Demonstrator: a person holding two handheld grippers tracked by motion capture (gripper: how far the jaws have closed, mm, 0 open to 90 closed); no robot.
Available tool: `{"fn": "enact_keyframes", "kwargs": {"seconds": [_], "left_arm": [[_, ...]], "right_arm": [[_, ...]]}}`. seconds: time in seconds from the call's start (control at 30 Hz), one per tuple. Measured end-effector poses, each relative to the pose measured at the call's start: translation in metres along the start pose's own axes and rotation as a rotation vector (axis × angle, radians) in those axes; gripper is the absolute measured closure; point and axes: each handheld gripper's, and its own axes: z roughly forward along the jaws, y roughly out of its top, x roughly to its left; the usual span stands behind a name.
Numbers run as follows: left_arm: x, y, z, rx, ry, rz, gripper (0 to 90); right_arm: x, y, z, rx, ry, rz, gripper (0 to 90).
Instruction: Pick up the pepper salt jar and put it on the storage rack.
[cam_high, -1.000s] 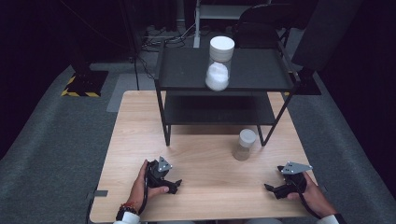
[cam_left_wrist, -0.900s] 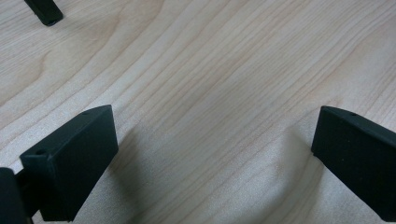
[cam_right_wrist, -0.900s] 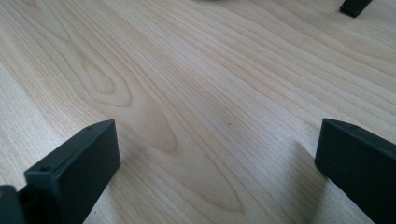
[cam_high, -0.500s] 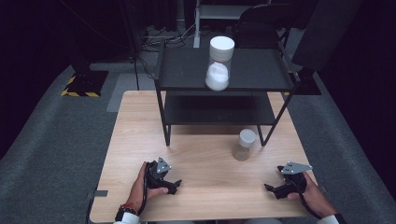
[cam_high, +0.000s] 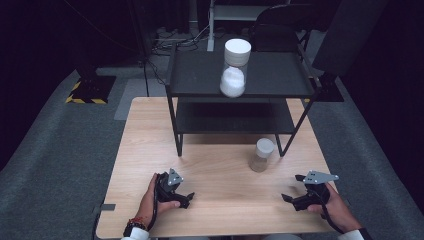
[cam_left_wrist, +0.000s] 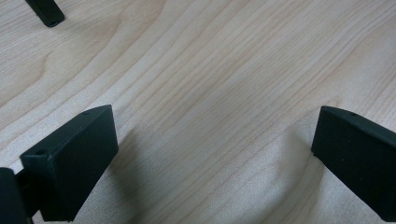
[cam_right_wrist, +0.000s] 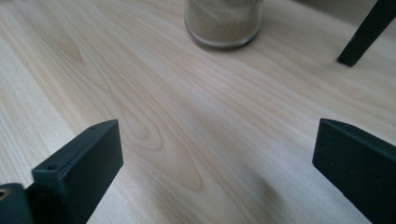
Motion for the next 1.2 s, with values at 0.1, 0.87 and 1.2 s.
{"fn": "enact_keyframes", "kwargs": {"seconds": [0.1, 0.87, 1.2], "left_arm": [[0.000, 0.000, 0.000, 0.000, 0.000, 0.000, 0.1], [0.000, 0.000, 0.000, 0.000, 0.000, -0.001, 0.1], [0.000, 0.000, 0.000, 0.000, 0.000, -0.001, 0.1]], "right_arm": [[0.001, 0.002, 0.000, -0.011, 0.000, 0.004, 1.5], [-0.003, 0.060, 0.017, -0.060, 0.017, -0.049, 1.9], [-0.007, 0.077, 0.028, -0.067, 0.030, -0.059, 1.9]]}}
